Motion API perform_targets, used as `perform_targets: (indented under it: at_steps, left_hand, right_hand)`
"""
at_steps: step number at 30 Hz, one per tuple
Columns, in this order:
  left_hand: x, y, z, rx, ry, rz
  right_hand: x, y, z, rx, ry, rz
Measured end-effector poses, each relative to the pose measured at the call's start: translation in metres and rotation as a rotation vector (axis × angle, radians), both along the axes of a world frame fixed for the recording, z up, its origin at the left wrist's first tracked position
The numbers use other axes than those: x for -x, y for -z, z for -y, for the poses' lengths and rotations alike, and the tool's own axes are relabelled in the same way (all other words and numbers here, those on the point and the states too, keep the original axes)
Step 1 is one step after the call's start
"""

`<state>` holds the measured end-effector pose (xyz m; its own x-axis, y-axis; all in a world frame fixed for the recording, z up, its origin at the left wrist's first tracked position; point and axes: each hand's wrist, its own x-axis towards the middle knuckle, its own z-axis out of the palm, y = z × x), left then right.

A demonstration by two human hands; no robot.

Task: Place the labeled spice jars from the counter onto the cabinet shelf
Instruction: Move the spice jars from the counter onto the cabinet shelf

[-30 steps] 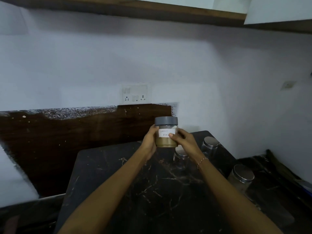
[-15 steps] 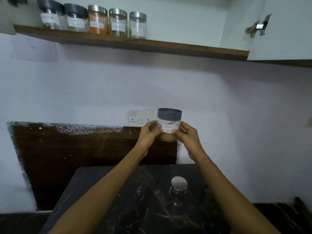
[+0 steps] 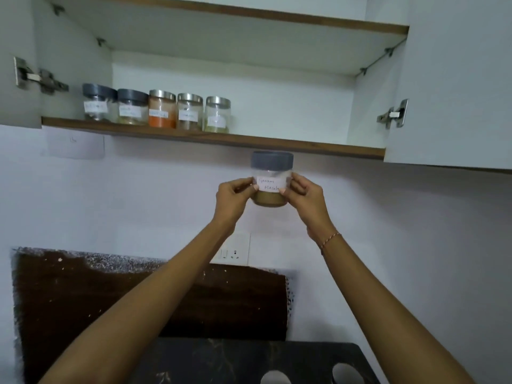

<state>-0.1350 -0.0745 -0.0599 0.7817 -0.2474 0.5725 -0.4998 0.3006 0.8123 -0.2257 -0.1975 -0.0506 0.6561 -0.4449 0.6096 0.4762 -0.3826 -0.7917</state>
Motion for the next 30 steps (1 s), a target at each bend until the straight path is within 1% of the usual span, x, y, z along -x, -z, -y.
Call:
perform_targets:
  at_steps: [5,8,10,14,19,22,24,27,30]
  left_hand:
    - [-0.004,-0.063,-0.002,0.096,-0.015,0.114]
    - [-0.013,-0.096,-0.001,0.111,0.022,0.144]
    - [-0.025,-0.114,0.003,0.081,0.019,0.170]
    - [-0.062,-0.144,0.011,-0.036,-0.056,0.141]
    - [-0.111,-0.167,0.011,-0.166,-0.014,0.067]
    - [-0.136,-0.173,0.015,-0.234,0.033,0.020]
    - [-0.150,-0.177,0.019,-0.278,0.062,0.007]
    - [-0.164,-0.187,0.025,-0.389,0.096,0.013]
    - [-0.178,-0.192,0.028,-0.440,0.131,-0.017]
  right_hand:
    - [-0.010,-0.061,0.003,0.012,-0.045,0.127]
    - [-0.019,-0.091,0.003,0.096,0.036,0.206]
    - [-0.031,-0.107,0.006,0.121,0.095,0.210]
    - [-0.066,-0.132,0.013,0.149,0.198,0.132]
    - [-0.116,-0.152,0.025,0.184,0.202,0.025]
    - [-0.145,-0.162,0.026,0.255,0.300,-0.027]
    - [-0.161,-0.168,0.028,0.254,0.341,-0.065]
    - [-0.179,-0.175,0.034,0.190,0.351,-0.133]
    - [-0.196,-0.179,0.038,0.154,0.272,-0.205]
